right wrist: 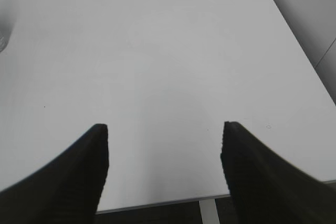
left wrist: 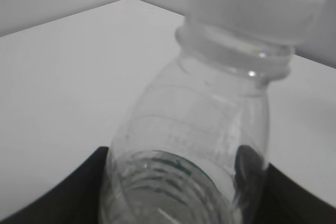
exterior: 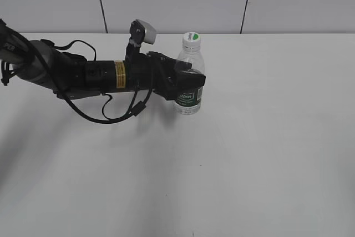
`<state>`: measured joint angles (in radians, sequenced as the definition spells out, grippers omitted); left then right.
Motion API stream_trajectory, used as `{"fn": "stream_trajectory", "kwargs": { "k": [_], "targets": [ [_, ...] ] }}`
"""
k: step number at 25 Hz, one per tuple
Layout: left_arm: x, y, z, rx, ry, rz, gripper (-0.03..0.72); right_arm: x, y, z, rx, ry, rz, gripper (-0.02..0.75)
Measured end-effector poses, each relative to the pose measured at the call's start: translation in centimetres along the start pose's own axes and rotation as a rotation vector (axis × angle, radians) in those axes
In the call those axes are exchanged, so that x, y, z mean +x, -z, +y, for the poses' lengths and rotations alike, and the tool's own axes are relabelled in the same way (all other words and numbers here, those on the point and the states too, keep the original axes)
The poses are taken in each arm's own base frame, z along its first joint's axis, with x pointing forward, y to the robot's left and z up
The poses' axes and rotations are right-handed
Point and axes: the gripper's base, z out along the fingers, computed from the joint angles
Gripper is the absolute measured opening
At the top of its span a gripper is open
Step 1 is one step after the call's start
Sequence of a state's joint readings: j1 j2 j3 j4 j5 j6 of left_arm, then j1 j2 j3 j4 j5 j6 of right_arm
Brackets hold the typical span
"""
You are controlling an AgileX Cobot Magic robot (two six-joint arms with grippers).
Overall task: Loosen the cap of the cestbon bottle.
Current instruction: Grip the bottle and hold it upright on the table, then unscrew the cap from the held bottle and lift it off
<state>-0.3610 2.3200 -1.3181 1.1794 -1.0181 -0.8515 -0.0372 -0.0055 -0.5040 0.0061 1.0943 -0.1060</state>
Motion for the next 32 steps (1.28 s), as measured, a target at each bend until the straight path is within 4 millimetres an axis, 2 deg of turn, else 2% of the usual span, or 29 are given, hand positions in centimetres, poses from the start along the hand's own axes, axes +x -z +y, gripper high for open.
{"fn": "stream_trajectory", "kwargs": {
  "k": [21,23,25,29,32],
  "targets": [
    [0.0,0.0,0.0,0.001,-0.001,-0.001,0.426,-0.3,0.3,0.0,-0.004,-0.001,-0.016,0.518],
    [0.0,0.0,0.0,0.0,-0.001,0.0,0.426,-1.1,0.5,0.0,-0.013,-0.005,-0.009,0.518],
    [0.0,0.0,0.0,0.0,-0.001,0.0,0.426,-2.2,-0.2,-0.1,-0.025,-0.006,0.052,0.518],
    [0.0,0.0,0.0,0.001,-0.002,0.0,0.426,-5.8,-2.1,-0.3,-0.054,-0.011,0.183,0.518],
    [0.0,0.0,0.0,0.001,-0.002,0.0,0.426,-8.7,-3.8,-0.6,-0.057,-0.01,0.181,0.518]
  ]
}}
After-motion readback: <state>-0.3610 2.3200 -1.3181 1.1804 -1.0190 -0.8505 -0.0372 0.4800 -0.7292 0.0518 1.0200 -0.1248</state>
